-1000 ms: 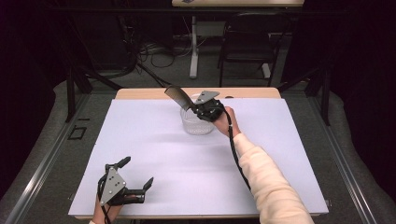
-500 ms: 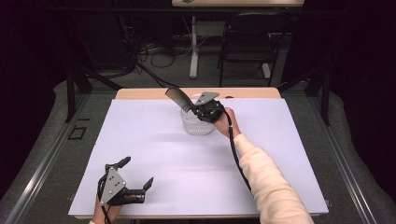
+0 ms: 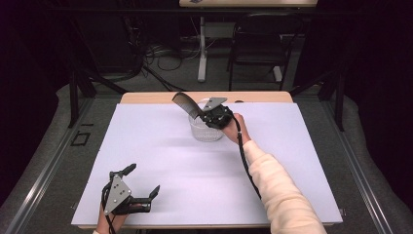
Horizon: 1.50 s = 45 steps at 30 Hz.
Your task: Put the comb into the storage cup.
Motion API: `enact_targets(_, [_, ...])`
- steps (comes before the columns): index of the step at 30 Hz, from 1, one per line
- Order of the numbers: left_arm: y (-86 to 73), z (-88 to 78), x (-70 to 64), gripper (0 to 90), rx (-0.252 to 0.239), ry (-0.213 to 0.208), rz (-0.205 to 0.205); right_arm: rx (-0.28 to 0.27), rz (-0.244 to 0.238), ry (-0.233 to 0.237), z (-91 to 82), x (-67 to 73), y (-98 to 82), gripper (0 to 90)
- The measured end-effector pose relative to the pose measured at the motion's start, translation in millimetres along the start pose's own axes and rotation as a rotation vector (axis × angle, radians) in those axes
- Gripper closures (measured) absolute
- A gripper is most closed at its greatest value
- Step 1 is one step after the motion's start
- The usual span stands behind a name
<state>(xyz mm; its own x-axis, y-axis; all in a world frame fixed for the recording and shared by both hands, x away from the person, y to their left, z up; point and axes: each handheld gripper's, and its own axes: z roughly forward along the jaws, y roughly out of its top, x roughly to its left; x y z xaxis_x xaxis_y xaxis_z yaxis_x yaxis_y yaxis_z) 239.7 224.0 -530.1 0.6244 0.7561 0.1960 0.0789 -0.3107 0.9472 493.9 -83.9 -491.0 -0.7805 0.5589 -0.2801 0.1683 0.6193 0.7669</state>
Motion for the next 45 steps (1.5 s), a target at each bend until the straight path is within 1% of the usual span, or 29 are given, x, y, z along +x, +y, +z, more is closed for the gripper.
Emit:
enact_targets(9, [0.1, -0.4, -0.1, 0.1, 0.000, 0.002, 0.000, 0.013, -0.003, -0.003, 0.8, 0.6, -1.0, 71.3])
enact_targets(11, [0.1, -0.5, -0.1, 0.1, 0.000, 0.002, 0.000, 0.022, -0.014, -0.002, 0.3, 1.4, -1.9, 66.3])
enact_targets(13, [0.0, -0.5, 0.1, 0.1, 0.000, 0.003, 0.000, 0.030, -0.018, -0.010, -1.4, 2.8, -2.6, 61.4])
enact_targets(17, [0.2, -0.5, -0.4, 0.1, 0.000, 0.002, 0.001, 0.031, 0.004, -0.006, -9.4, 0.5, -2.0, 49.0])
enact_targets(20, [0.2, -0.4, -0.2, 0.1, 0.000, 0.003, 0.001, 0.017, 0.034, -0.001, -16.5, -2.1, -1.0, 41.1])
enact_targets(25, [0.4, -0.2, -0.7, 0.1, 0.000, 0.002, 0.002, 0.002, 0.080, 0.030, -28.1, -4.7, 1.1, 30.0])
enact_targets(27, [0.5, -0.2, -0.6, 0.1, 0.000, 0.002, 0.002, 0.004, 0.086, 0.029, -32.0, -4.1, 2.0, 25.2])
enact_targets(29, [0.6, 0.0, -0.6, 0.1, 0.001, 0.001, 0.004, 0.012, 0.088, 0.054, -34.8, -4.1, 2.5, 21.5])
enact_targets(30, [0.6, 0.1, -0.5, 0.1, 0.001, 0.001, 0.004, 0.013, 0.088, 0.052, -36.1, -3.5, 2.6, 19.5])
enact_targets(31, [0.7, 0.3, -0.4, 0.1, 0.000, 0.000, 0.005, 0.018, 0.088, 0.061, -37.7, -3.2, 2.7, 17.4])
enact_targets(33, [1.0, 1.2, -0.2, 0.1, -0.002, 0.000, 0.005, 0.026, 0.090, 0.073, -40.7, -2.7, 2.7, 14.8])
enact_targets(36, [1.2, 2.9, -0.4, 0.1, -0.001, -0.003, 0.006, 0.025, 0.088, 0.092, -46.5, -1.8, 1.7, 13.1])
enact_targets(37, [1.4, 3.3, -0.6, 0.1, 0.000, -0.004, 0.007, 0.024, 0.093, 0.093, -48.4, -1.0, 1.0, 12.0])
enact_targets(42, [2.0, 4.1, -1.4, 0.1, -0.003, -0.007, 0.009, 0.025, 0.088, 0.110, -59.8, 0.2, -3.6, 7.8])
enact_targets(44, [1.8, 4.6, -1.3, 0.1, 0.001, -0.007, 0.009, 0.032, 0.095, 0.120, -64.1, 0.3, -5.1, 4.3])
enact_targets(45, [1.8, 4.7, -1.3, 0.1, 0.002, -0.008, 0.009, 0.028, 0.097, 0.124, -66.2, 0.5, -6.0, 4.3])
